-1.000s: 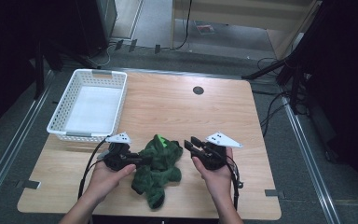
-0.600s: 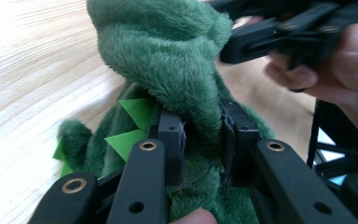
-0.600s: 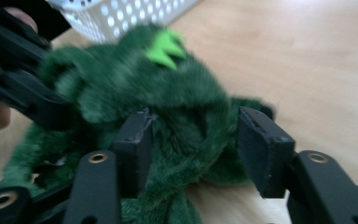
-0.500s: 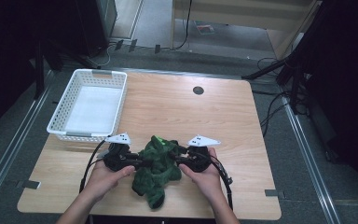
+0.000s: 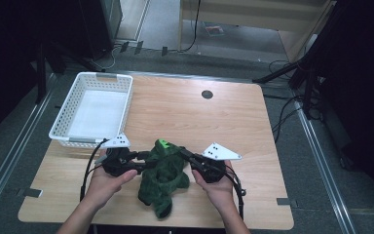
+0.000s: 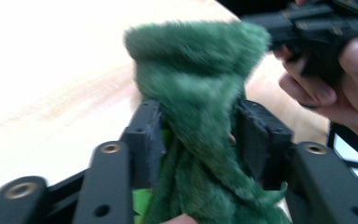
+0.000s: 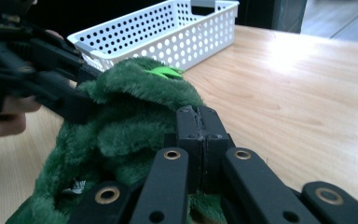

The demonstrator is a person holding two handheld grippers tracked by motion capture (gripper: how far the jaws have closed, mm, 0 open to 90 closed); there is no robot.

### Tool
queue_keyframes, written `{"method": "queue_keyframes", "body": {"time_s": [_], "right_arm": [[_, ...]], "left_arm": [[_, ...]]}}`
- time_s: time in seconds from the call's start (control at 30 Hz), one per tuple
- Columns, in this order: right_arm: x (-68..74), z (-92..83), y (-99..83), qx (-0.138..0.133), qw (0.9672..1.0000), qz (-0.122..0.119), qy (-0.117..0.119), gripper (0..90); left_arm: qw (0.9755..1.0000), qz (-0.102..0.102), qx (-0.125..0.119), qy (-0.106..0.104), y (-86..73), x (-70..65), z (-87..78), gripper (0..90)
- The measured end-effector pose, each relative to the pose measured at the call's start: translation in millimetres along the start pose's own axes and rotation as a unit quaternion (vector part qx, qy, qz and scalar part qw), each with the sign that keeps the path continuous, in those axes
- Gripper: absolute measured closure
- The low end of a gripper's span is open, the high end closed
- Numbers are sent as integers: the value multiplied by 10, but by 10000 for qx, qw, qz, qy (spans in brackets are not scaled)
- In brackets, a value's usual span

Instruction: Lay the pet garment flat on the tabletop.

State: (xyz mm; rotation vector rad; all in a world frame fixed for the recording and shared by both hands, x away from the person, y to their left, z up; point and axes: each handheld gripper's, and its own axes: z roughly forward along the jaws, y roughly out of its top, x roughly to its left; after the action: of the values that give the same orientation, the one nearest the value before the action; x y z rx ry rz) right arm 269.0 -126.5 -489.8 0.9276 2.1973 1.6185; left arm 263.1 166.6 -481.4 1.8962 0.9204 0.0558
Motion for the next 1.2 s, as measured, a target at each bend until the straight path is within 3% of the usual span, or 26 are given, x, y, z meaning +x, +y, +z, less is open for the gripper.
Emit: {"method": "queue_keyframes", "body": {"time_s": [0.07,0.1,0.17,0.2,0.3,0.37,0.43,0.47,0.5,0.63,0.73,0.9,0.93,1.03,1.1,1.13,1.2], "right_arm": [[30,-11,11,-38,9999,-110,-65,899],[41,-16,18,-60,9998,-155,-100,900],[57,-28,32,-54,9993,-234,-273,900],[60,-38,38,-56,9991,-230,-361,900],[40,-71,52,-103,9989,-180,-426,900],[25,-69,45,-59,9990,-142,-428,900],[2,-48,26,72,9991,-123,-402,900],[-1,-41,17,123,9991,-96,-397,900],[-10,-35,1,142,9990,-99,-401,900],[-17,-47,-9,125,9991,-103,-389,895],[-13,-60,-3,103,9992,-118,-360,886],[-42,-34,-30,217,9997,-19,-111,752],[-32,14,-45,344,9994,-45,60,594],[-28,109,-85,659,9977,-70,-127,539],[-39,150,-110,708,9964,-44,-465,486],[-62,159,-115,693,9959,63,-586,481],[-124,168,-120,632,9955,493,-512,494]], "left_arm": [[9995,104,70,296,-5,-19,-2,657],[9995,104,70,296,-5,-19,-2,677],[9986,78,-68,511,3,-20,-40,686],[9969,140,-148,755,8,-37,-64,683],[9938,241,-280,1045,9,-59,-100,667],[9944,174,-248,1008,9,-53,-81,602],[9964,143,11,833,4,-45,-23,525],[9964,143,11,833,4,-45,-23,502],[9974,81,232,681,-12,-49,48,483],[9989,-363,125,287,-18,1,67,458],[9985,-416,237,261,-39,10,101,457],[9984,-406,256,303,-76,9,140,711],[9987,-346,248,284,-75,-8,139,741],[9991,-277,220,243,-68,-13,119,799],[9992,-256,166,267,-68,-14,105,818],[9993,-235,140,258,-68,-12,97,826],[9995,-188,104,243,-65,-14,85,850]]}}
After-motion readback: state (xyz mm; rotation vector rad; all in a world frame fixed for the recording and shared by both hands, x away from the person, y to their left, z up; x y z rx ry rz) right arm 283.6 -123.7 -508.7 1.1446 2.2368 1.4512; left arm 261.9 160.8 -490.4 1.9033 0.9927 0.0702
